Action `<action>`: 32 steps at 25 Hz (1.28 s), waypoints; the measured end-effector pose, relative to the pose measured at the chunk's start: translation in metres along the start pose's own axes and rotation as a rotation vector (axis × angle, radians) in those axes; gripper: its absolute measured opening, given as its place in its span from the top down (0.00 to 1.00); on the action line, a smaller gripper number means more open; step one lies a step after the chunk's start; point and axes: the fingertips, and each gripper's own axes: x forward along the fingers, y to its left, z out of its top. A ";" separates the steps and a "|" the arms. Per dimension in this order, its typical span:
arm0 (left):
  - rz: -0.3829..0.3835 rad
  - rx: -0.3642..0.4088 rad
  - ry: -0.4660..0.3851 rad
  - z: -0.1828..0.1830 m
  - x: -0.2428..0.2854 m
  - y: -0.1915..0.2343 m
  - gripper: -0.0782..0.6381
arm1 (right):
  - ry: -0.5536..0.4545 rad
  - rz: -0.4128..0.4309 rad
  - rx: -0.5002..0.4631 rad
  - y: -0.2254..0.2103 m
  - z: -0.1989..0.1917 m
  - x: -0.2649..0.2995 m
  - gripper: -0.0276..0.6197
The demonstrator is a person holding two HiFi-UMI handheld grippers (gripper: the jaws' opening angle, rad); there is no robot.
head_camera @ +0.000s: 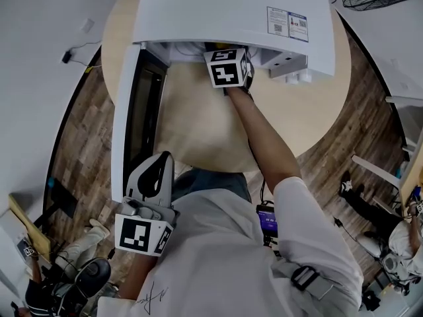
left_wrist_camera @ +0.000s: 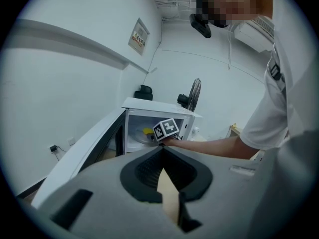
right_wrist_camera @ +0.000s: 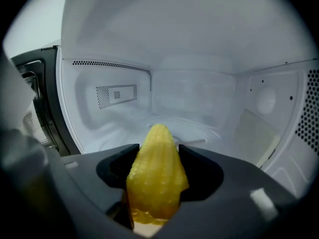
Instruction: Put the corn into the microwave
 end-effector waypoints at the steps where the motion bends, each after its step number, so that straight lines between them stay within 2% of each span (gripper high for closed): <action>1: 0.000 0.000 0.000 0.000 0.000 0.000 0.90 | 0.001 -0.005 -0.009 0.000 0.000 0.000 0.55; 15: -0.022 -0.007 -0.011 0.001 0.000 -0.005 0.90 | 0.020 -0.045 -0.110 -0.002 -0.006 0.004 0.55; 32: -0.052 -0.009 -0.023 0.004 -0.003 -0.009 0.90 | 0.001 -0.028 -0.039 -0.003 -0.005 -0.015 0.54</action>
